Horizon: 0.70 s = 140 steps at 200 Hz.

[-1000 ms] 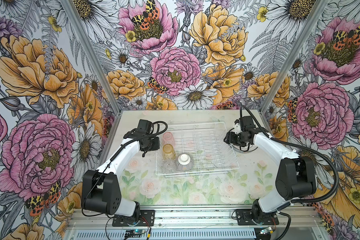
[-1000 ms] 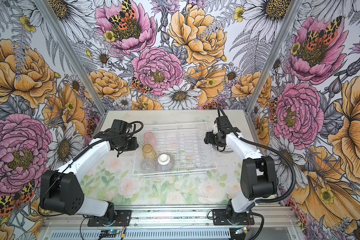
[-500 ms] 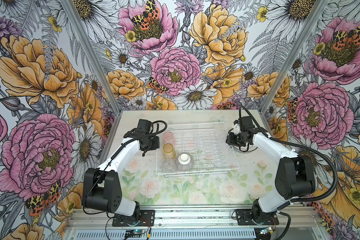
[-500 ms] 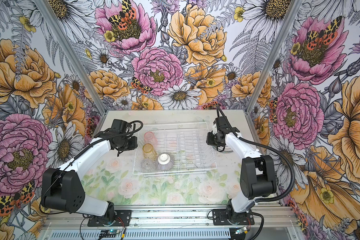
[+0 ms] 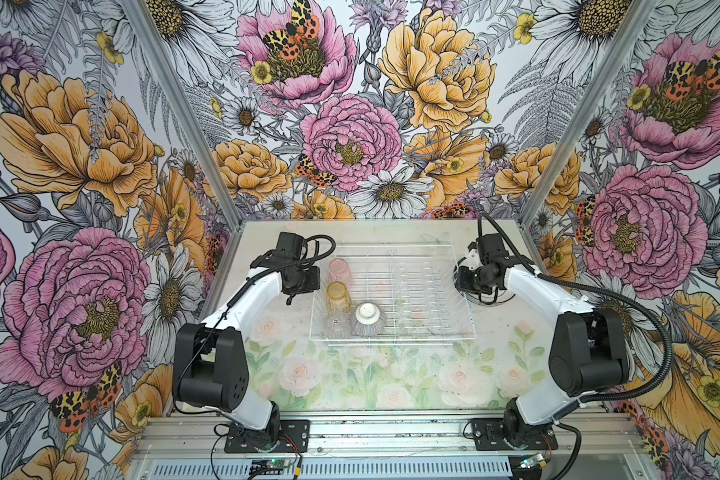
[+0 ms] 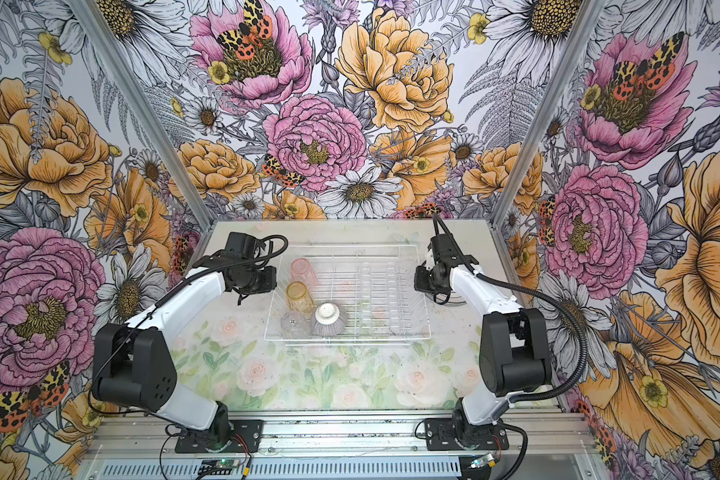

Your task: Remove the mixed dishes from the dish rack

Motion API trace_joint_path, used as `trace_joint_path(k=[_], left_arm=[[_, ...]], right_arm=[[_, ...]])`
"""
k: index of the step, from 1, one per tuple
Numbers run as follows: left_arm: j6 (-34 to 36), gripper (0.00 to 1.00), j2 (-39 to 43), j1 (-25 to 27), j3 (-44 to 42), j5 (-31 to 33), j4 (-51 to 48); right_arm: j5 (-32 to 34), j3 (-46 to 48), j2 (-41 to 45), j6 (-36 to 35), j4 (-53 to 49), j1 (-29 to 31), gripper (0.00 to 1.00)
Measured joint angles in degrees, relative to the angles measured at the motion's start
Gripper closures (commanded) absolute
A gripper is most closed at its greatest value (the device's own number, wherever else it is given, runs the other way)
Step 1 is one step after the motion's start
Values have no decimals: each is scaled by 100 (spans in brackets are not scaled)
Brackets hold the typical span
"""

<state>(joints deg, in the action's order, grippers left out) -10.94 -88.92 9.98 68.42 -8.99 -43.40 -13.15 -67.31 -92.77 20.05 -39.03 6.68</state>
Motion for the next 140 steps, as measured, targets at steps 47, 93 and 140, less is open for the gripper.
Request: trace_joint_path(k=[47, 93, 140], left_arm=[[76, 87, -35, -15, 26, -17, 31], [116, 73, -26, -15, 13, -76, 76], [284, 54, 896, 114, -79, 42, 286]], right_arm=[[0, 0, 0, 2, -2, 0, 84], [-66, 0, 2, 83, 4, 28, 38], [22, -20, 114, 48, -4, 15, 29]])
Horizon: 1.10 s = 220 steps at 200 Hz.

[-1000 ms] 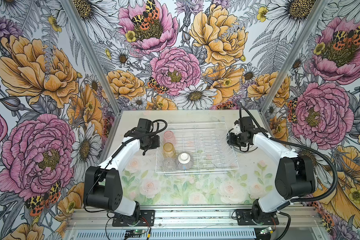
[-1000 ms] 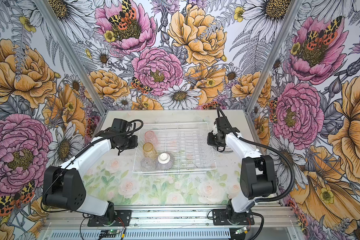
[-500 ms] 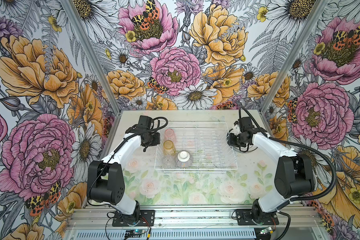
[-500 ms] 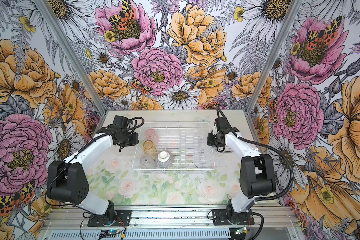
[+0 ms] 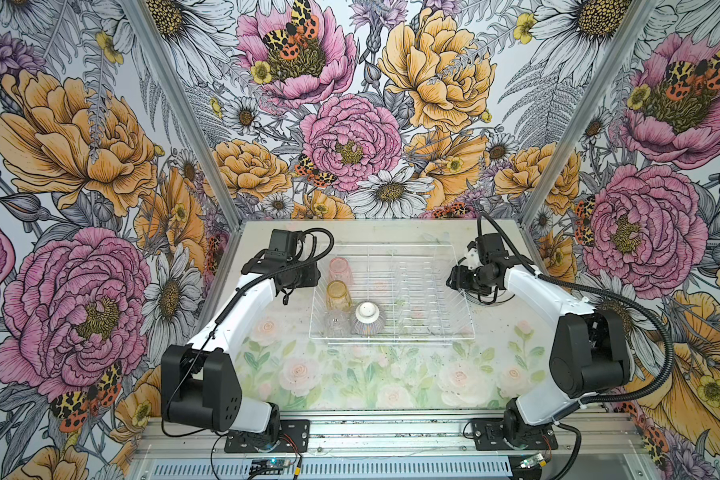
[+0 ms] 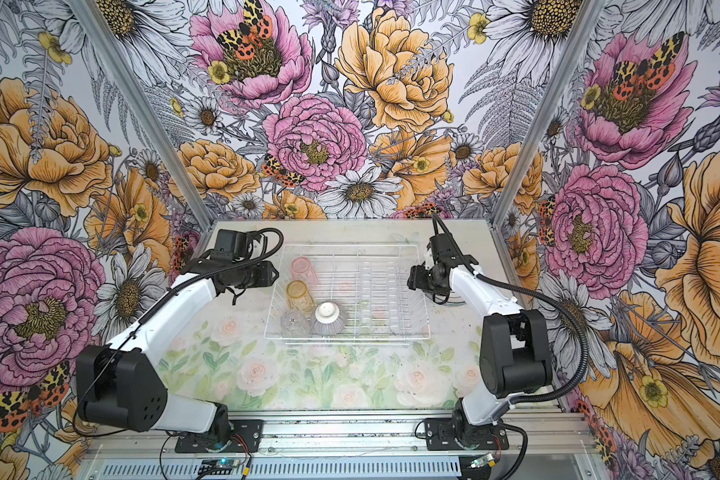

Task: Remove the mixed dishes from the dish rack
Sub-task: 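Lower the left gripper onto the pink glass and close around it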

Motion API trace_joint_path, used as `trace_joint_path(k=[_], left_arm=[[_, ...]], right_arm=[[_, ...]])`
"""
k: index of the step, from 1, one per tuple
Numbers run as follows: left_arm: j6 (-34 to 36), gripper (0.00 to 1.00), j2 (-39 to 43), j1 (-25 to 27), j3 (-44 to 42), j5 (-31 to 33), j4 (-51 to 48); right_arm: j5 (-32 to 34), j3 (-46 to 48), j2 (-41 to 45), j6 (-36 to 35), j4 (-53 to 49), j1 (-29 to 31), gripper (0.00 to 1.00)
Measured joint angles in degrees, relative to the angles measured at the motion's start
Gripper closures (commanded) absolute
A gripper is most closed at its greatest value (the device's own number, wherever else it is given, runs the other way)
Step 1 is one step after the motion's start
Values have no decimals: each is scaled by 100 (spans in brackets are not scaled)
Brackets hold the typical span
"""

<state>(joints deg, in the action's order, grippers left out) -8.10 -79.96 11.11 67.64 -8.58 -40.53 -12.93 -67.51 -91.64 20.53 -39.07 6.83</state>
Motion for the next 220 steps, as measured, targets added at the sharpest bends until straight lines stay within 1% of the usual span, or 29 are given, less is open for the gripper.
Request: trace_joint_path(k=[22, 38, 40, 43, 45, 47, 48, 50, 52, 66, 86, 119, 165, 169, 179, 220], left_arm=[[96, 48, 251, 365, 81, 81, 22], [129, 36, 232, 636, 118, 151, 37], [177, 34, 223, 669, 118, 170, 35], [157, 27, 205, 726, 120, 184, 28], [170, 20, 197, 748, 122, 192, 26], [232, 8, 181, 778, 125, 208, 20], [214, 5, 175, 800, 127, 214, 15], [177, 2, 162, 828, 129, 225, 11], [219, 1, 146, 850, 131, 236, 9], [225, 1, 31, 981, 138, 315, -7], [236, 1, -173, 1016, 236, 476, -68], [184, 1, -581, 1036, 761, 942, -96], [210, 1, -1268, 1045, 1484, 973, -74], [212, 2, -1353, 1058, 1537, 992, -87], [225, 4, -1534, 1106, 1672, 1021, -170], [273, 3, -2170, 1300, 2210, 1276, -568]], right_arm=[[79, -142, 140, 2, -15, -44, 29], [94, -299, 238, 4, -9, -52, 29], [90, -317, 249, 2, -4, -52, 29], [92, -341, 264, 4, -2, -52, 29], [92, -358, 271, 4, 2, -52, 29], [90, -374, 278, 4, 7, -52, 29], [90, -385, 284, 4, 7, -52, 29], [92, -393, 291, 4, 9, -52, 29], [92, -404, 297, 2, 15, -52, 29], [87, -448, 337, 4, 42, -52, 29], [87, -448, 345, 11, 37, -52, 29], [85, -448, 345, 15, 26, -52, 29], [87, -448, 345, 11, 26, -52, 29], [85, -448, 345, 9, 28, -52, 29], [87, -448, 345, -2, 28, -52, 29], [87, -448, 343, -7, 28, -90, 29]])
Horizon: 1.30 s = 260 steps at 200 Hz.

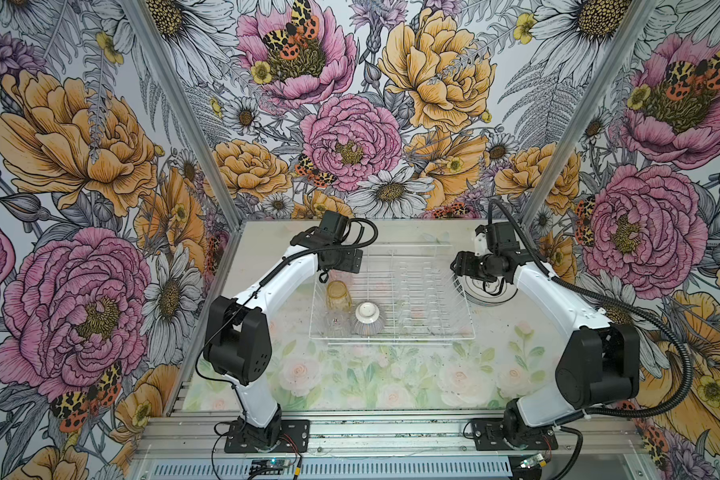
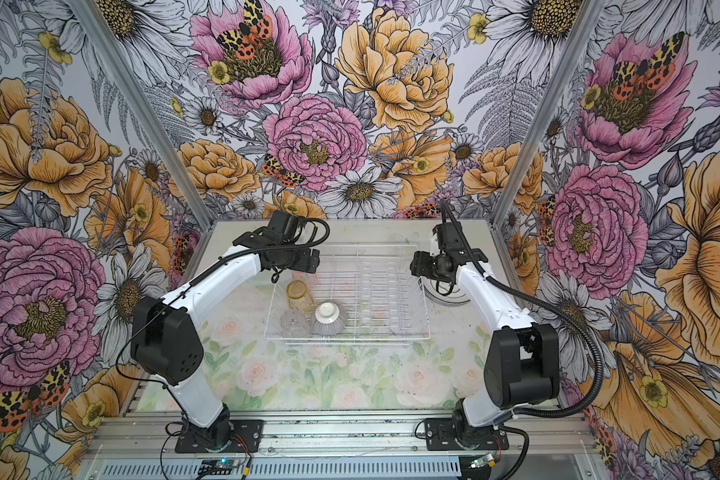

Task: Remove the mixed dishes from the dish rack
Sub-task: 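Lower the left gripper onto the pink glass and close around it, then lift the pink glass out of the rack with the left gripper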

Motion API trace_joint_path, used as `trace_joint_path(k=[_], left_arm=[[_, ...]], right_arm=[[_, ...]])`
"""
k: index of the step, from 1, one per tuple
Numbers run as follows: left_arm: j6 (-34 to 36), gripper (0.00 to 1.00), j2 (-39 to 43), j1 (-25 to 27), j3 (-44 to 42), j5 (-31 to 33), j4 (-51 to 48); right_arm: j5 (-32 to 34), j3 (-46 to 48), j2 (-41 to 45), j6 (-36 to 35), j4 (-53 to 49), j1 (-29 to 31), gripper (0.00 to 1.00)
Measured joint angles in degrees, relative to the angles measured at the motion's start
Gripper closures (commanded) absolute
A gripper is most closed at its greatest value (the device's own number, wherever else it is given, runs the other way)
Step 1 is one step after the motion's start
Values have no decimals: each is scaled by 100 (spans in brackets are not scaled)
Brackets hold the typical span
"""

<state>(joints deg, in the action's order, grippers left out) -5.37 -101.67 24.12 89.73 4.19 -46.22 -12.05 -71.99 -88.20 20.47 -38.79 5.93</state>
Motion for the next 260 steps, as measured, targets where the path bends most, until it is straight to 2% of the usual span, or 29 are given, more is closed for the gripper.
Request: trace_joint_path(k=[13, 32, 41, 121, 260], left_arm=[[2, 4, -114, 4, 149, 122, -116], [37, 13, -260, -2, 422, 302, -365], [37, 15, -350, -4, 557, 376, -433], [87, 13, -944, -136, 758, 391, -841], [107, 17, -1434, -229, 973, 26, -1084]], right_arm=[[0, 0, 0, 0, 0, -2, 29], [0, 0, 0, 0, 0, -20, 29], [2, 0, 0, 0, 0, -28, 29], [2, 2, -24, 0, 2, -39, 28], [4, 2, -173, 0, 7, -76, 28]])
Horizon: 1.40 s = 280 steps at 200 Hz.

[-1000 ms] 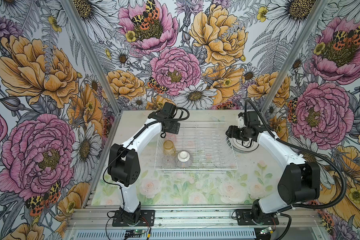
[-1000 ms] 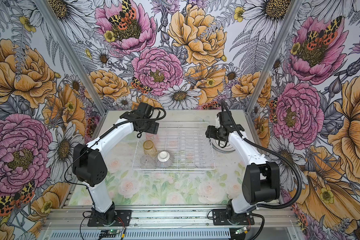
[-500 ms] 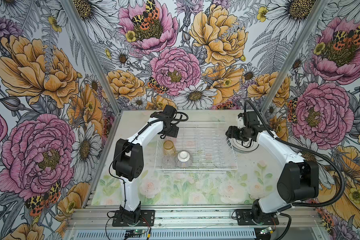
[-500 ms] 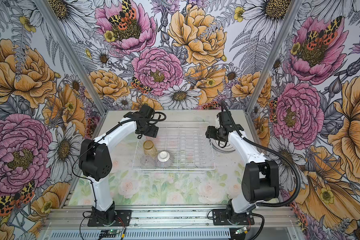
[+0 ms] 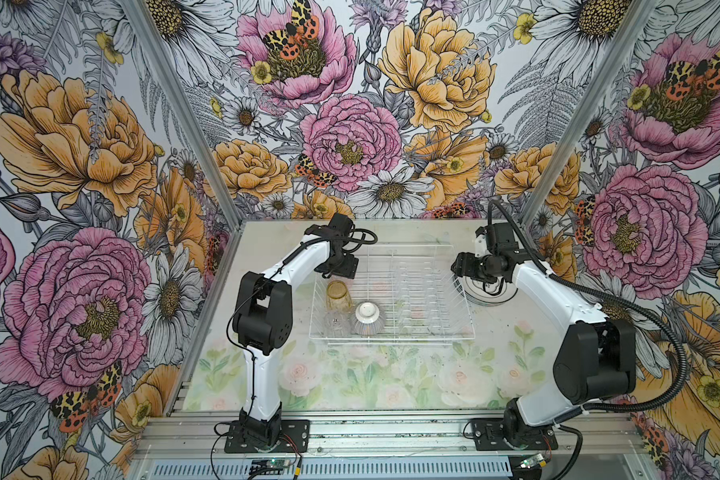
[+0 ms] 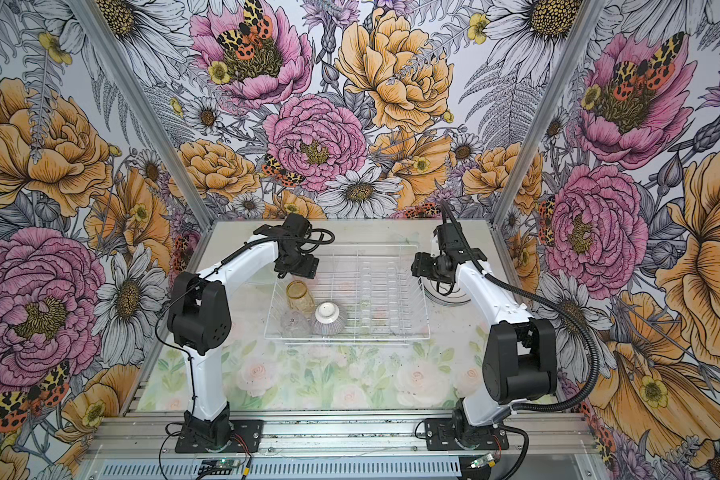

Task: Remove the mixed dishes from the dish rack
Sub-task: 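Lift the pink glass out of the rack with the left gripper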

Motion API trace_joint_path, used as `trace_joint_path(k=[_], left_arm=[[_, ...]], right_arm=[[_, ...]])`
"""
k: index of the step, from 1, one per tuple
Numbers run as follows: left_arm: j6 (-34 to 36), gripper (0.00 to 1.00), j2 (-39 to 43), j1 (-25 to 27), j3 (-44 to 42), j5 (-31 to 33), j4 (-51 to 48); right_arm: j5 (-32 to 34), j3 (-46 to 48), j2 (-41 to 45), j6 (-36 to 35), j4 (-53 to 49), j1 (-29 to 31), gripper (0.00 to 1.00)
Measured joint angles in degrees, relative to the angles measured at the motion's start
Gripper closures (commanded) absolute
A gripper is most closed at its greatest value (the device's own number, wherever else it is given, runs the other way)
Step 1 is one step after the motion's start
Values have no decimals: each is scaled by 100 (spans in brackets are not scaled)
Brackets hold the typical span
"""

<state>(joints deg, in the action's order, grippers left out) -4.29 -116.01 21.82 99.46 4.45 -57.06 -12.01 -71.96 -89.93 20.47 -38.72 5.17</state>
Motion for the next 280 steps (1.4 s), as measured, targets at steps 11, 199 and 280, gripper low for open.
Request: trace_joint_path(k=[11, 199, 280], left_arm=[[2, 17, -4, 0, 15, 0, -20], [216, 55, -286, -94, 385, -262, -125], [234, 57, -284, 48, 439, -326, -219]], right_arm=[[-2, 0, -24, 0, 9, 0, 28], [-2, 4, -120, -2, 42, -39, 28], [-31, -260, -354, 0, 79, -39, 29]])
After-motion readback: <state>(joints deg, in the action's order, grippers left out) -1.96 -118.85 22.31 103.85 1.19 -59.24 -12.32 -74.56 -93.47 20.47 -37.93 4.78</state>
